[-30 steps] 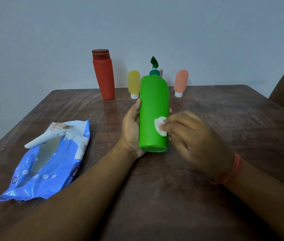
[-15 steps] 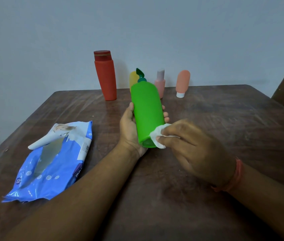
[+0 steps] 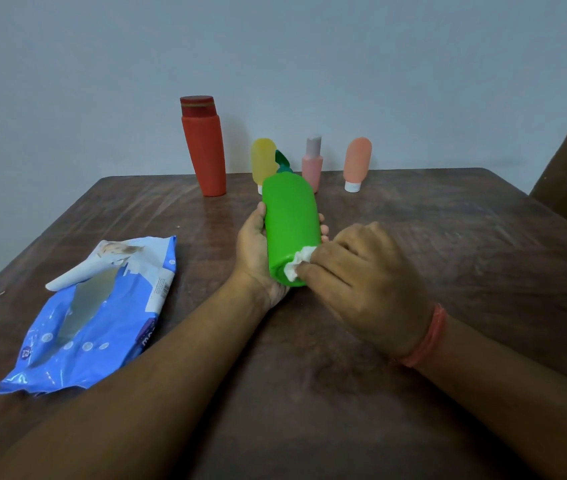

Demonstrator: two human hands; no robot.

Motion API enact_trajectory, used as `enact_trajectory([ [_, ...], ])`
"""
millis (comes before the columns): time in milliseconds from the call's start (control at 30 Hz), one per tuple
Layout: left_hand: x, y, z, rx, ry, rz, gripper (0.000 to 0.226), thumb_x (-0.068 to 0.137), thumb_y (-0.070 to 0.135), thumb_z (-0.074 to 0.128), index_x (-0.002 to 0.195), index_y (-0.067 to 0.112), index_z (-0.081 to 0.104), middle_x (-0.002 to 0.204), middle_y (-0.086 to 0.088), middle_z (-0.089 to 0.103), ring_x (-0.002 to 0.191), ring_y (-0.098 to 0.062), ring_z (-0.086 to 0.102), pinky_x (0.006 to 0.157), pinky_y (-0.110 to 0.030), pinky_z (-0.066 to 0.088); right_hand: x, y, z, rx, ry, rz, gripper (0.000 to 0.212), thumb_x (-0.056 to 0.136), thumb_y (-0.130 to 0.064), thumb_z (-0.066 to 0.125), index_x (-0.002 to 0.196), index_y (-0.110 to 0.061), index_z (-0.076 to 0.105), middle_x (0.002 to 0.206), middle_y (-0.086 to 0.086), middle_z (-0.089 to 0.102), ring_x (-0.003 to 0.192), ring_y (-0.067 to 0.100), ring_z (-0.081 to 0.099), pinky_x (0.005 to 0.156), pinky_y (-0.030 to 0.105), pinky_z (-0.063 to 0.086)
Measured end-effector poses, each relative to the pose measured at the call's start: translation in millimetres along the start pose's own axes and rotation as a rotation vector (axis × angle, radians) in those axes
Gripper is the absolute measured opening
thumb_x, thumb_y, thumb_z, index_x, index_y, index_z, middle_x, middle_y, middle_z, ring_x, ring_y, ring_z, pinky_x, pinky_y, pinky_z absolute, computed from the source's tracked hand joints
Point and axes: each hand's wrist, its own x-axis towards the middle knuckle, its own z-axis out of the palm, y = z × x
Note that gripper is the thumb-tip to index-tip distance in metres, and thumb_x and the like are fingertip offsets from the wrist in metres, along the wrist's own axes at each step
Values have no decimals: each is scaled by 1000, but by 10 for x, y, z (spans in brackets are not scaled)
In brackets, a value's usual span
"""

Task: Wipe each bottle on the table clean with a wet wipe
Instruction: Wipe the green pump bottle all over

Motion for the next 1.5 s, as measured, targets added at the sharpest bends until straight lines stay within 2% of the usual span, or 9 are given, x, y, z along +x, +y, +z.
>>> enact_trajectory([
  [200,-15,19,-44,60,34,-34,79,96,66,29,114,-4,61,99,-19,61,79,-27,65,68,-30,59,-26,-85,60,29,-47,-93,23,95,-7,66,73,-13,67,71,1,59,66,25,55,63,39,36],
  [367,19,-39,9,209,111,83,36,104,42,38,100,15,63,94,-2,65,65,-9,70,56,-20,56,96,-156,42,-13,67,-11,18,91,-10,71,74,-16,70,67,-1,56,62,23,54,61,38,40],
  [567,-22,50,-17,69,4,-7,78,97,62,30,124,-7,55,100,-20,63,82,-28,65,71,-31,60,20,-9,18,-16,24,-9,19,95,-8,68,77,-12,73,72,0,62,64,23,55,60,38,39],
  [667,36,121,-100,3,-17,40,82,98,61,26,132,-9,52,99,-22,63,81,-28,63,70,-31,58,-22,43,71,29,-31,-44,19,96,-9,66,78,-12,71,74,0,62,67,24,55,63,38,35],
  [800,-8,63,-74,9,-159,-117,78,93,64,37,120,-5,62,93,-21,67,76,-28,71,70,-33,62,51,-80,73,52,-36,-78,25,95,-4,63,72,-14,65,70,2,55,65,24,52,65,39,37],
  [933,13,25,-41,-18,-207,-79,80,98,61,34,145,-3,43,109,-20,64,93,-28,69,75,-37,62,86,-44,16,101,24,38,18,93,-2,67,77,-8,73,69,5,59,61,25,51,60,39,40],
  [1100,62,59,-114,-2,-198,-13,74,98,59,31,125,-4,58,114,-20,60,103,-30,58,87,-42,54,12,16,13,252,-27,151,15,98,-3,62,98,-5,77,82,10,67,70,29,59,68,41,48],
  [1367,59,10,-89,25,-193,12,71,100,57,34,120,-4,64,108,-22,66,91,-29,67,81,-36,59,-42,194,29,419,-119,286,31,106,-11,46,109,-3,76,102,11,72,91,29,64,88,37,52],
  [1500,-8,-17,-46,62,-254,-38,73,100,56,33,109,-5,72,104,-23,70,88,-27,71,78,-31,60,-53,145,-21,442,-100,162,26,105,-8,51,108,0,76,106,12,73,92,30,65,89,38,51],
])
